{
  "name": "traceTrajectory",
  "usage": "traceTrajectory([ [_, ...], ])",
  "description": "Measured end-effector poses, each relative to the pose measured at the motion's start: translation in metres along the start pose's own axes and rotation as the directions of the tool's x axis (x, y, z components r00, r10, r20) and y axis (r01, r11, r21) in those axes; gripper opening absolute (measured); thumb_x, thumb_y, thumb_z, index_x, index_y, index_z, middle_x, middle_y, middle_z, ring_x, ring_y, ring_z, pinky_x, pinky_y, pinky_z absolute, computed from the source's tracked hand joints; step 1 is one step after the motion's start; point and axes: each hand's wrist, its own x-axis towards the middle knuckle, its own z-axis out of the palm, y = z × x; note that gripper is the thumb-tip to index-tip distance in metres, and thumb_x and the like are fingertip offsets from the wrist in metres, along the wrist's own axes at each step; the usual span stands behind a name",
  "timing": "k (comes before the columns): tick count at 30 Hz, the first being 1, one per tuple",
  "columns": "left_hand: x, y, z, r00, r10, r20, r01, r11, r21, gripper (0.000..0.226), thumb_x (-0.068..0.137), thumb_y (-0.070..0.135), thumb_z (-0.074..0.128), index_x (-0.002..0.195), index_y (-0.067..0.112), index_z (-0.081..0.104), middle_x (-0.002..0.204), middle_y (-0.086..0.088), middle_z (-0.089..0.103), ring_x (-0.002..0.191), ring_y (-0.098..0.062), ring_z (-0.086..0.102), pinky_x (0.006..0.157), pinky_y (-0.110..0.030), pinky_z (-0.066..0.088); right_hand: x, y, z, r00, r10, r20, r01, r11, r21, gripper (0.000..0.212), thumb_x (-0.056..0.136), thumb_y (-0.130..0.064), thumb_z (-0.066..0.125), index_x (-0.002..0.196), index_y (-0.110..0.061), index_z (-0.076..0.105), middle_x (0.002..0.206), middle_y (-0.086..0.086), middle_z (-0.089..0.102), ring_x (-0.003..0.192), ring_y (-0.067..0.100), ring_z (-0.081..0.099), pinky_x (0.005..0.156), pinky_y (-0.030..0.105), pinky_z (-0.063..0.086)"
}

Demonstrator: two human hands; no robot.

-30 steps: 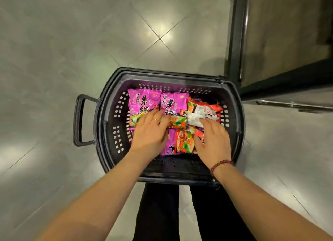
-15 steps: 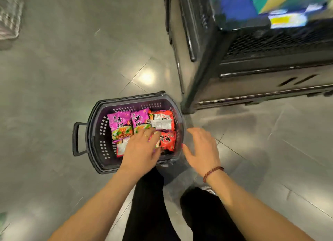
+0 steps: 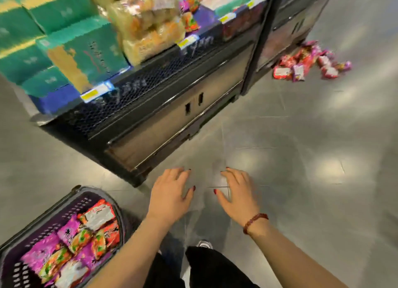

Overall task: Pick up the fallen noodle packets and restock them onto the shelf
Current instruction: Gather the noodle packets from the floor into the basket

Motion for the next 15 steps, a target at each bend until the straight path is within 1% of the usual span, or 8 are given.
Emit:
traceTrajectory([
  [3,0.046,0.038,0.003,0.989,0.148,-0.012,-0.148,0.988,-0.037,0.045,0.075,0.029,0.077,0.115,0.012,0.067,0.113,-0.008,0.066,0.101,-0.03,0.063,0.079,-0.04,0.055,0.006,0.04,-0.027,0.984,0.149,-0.099,-0.149,0.989,0.011,0.045,0.074,-0.044,0.059,0.109,-0.016,0.066,0.115,0.004,0.065,0.104,0.027,0.061,0.086,0.038,0.051],
  [5,0.075,0.056,0.005,0.973,0.23,-0.005,-0.23,0.972,-0.048,0.043,0.08,0.034,0.066,0.116,0.012,0.067,0.113,-0.006,0.066,0.1,-0.029,0.062,0.078,-0.038,0.055,0.011,0.061,-0.039,0.959,0.238,-0.156,-0.237,0.971,0.03,0.044,0.074,-0.043,0.059,0.107,-0.016,0.065,0.112,0.004,0.066,0.101,0.028,0.063,0.084,0.038,0.051],
  [7,0.106,0.072,0.007,0.951,0.309,0.024,-0.308,0.95,-0.042,0.047,0.082,0.04,0.054,0.117,0.012,0.067,0.113,-0.005,0.066,0.101,-0.028,0.062,0.078,-0.037,0.055,0.019,0.08,-0.05,0.93,0.321,-0.178,-0.316,0.947,0.055,0.043,0.078,-0.042,0.061,0.111,-0.016,0.064,0.114,0.003,0.065,0.104,0.028,0.061,0.087,0.039,0.049],
  [8,0.122,0.078,0.009,0.939,0.341,0.043,-0.339,0.939,-0.047,0.047,0.082,0.04,0.053,0.117,0.012,0.067,0.114,-0.006,0.066,0.102,-0.029,0.062,0.08,-0.037,0.055,0.025,0.089,-0.054,0.913,0.365,-0.181,-0.358,0.931,0.073,0.042,0.08,-0.04,0.064,0.115,-0.017,0.063,0.117,0.003,0.064,0.108,0.027,0.059,0.09,0.039,0.047],
  [11,0.179,0.093,0.014,0.903,0.425,0.066,-0.422,0.905,-0.054,0.045,0.082,0.035,0.064,0.12,0.011,0.065,0.116,-0.007,0.066,0.107,-0.03,0.061,0.084,-0.04,0.053,0.049,0.115,-0.065,0.866,0.456,-0.207,-0.448,0.89,0.087,0.044,0.081,-0.037,0.069,0.12,-0.019,0.061,0.123,0.002,0.061,0.115,0.025,0.053,0.095,0.039,0.042],
  [13,0.226,0.101,0.017,0.877,0.477,0.054,-0.475,0.879,-0.048,0.045,0.082,0.035,0.063,0.12,0.011,0.065,0.116,-0.008,0.066,0.106,-0.031,0.061,0.085,-0.04,0.053,0.076,0.135,-0.074,0.846,0.482,-0.228,-0.477,0.875,0.081,0.045,0.082,-0.038,0.067,0.122,-0.019,0.06,0.125,0.001,0.059,0.116,0.025,0.052,0.096,0.04,0.041],
  [15,0.279,0.109,0.02,0.851,0.524,0.031,-0.522,0.851,-0.045,0.047,0.081,0.037,0.06,0.119,0.01,0.065,0.115,-0.009,0.066,0.105,-0.031,0.061,0.086,-0.039,0.052,0.109,0.157,-0.082,0.825,0.505,-0.254,-0.501,0.861,0.086,0.045,0.083,-0.037,0.066,0.123,-0.017,0.058,0.126,0.001,0.058,0.117,0.024,0.049,0.099,0.038,0.038],
])
